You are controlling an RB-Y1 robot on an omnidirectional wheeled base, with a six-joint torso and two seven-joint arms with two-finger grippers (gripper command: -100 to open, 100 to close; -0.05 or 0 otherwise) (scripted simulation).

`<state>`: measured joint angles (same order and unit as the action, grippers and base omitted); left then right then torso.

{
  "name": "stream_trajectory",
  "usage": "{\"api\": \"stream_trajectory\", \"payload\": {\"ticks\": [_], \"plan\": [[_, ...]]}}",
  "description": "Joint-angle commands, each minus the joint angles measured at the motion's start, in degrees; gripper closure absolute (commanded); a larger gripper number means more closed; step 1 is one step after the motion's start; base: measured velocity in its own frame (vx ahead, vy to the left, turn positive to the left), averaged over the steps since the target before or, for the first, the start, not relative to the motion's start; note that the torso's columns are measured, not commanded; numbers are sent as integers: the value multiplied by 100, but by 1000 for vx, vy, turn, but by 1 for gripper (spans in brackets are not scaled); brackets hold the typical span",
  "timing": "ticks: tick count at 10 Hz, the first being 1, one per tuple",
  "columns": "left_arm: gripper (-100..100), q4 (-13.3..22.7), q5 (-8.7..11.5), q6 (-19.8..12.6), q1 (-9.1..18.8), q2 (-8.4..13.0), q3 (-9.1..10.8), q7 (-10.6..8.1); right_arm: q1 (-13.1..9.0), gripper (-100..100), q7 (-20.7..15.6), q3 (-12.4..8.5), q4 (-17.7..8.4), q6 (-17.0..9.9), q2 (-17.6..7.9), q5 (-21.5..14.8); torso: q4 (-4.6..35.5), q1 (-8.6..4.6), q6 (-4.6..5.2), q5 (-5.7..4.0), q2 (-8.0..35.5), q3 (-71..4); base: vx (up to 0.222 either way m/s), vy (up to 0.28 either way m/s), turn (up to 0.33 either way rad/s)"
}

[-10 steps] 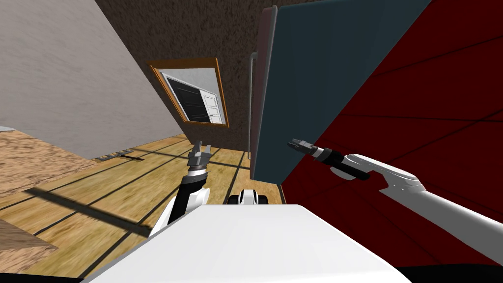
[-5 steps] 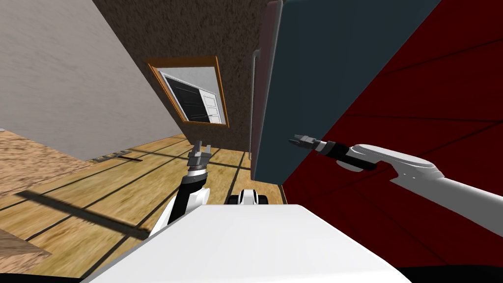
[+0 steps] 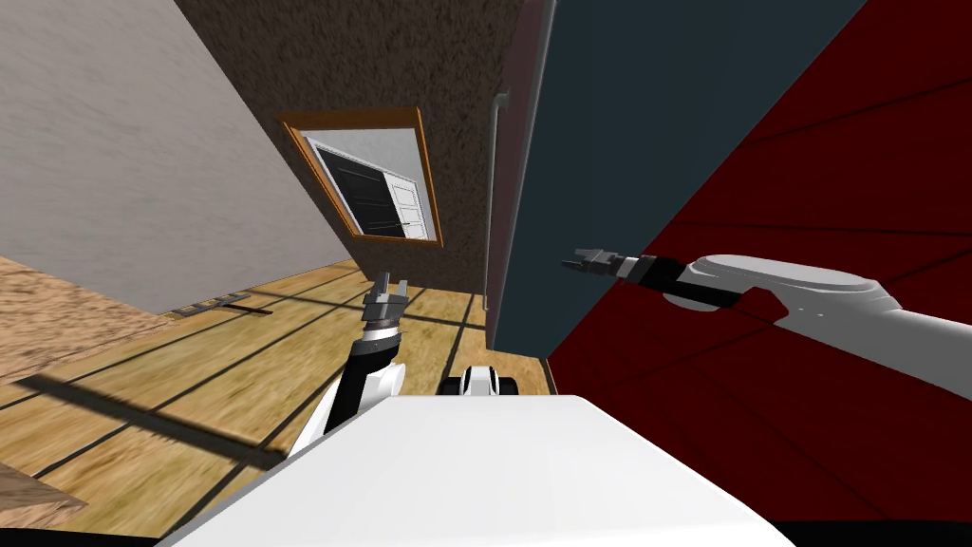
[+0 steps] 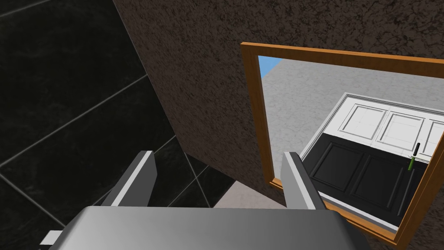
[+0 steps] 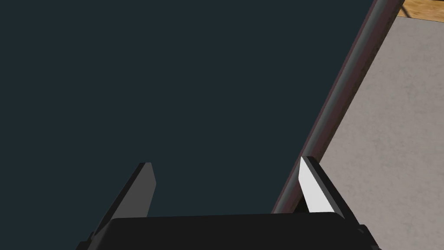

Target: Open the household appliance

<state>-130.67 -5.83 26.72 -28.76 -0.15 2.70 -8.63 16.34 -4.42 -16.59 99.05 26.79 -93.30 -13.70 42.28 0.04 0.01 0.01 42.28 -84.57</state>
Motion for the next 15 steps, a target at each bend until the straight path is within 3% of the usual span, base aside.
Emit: {"api": "stream_trajectory", "payload": {"ticks": [1,3,4,5,7,8,9,14,15], "plan": [[0,0,0,0,0,0,0,0,46,-100,11,-237,-188,-116,-414,-110,0,-8,-1,-3,3,1,29,46,-17],[0,0,0,0,0,0,0,0,46,-100,11,-237,-188,-116,-704,-110,-1,-3,-2,-1,-3,-2,27,34,-14],[0,0,0,0,0,0,0,0,-25,-100,3,-337,-423,-189,-904,-192,1,-8,-5,-1,0,-1,12,60,-39],[0,0,0,0,0,0,0,0,-25,-100,3,-292,-432,-189,-1103,-192,11,2,-14,16,-17,-19,15,57,-23],[0,0,0,0,0,0,0,0,-25,-100,3,-323,-432,-189,-1191,-192,4,3,-26,19,-36,-32,6,10,-6],[0,0,0,0,0,1,1,0,-95,-100,-4,-435,-677,-262,-1422,-273,5,8,-30,21,-32,-30,12,41,-33],[0,0,0,0,0,0,0,0,-95,-100,-4,-297,-677,-262,-1670,-253,12,33,-37,40,-42,-42,29,53,-31],[0,0,0,0,0,1,0,0,-95,-100,-4,-435,-677,-262,-1670,-285,6,48,-56,50,-59,-55,2,2,-1],[0,0,0,0,0,0,0,0,-165,-100,-11,-532,-899,-334,-1953,-352,7,50,-52,52,-60,-57,15,46,-31]]}}
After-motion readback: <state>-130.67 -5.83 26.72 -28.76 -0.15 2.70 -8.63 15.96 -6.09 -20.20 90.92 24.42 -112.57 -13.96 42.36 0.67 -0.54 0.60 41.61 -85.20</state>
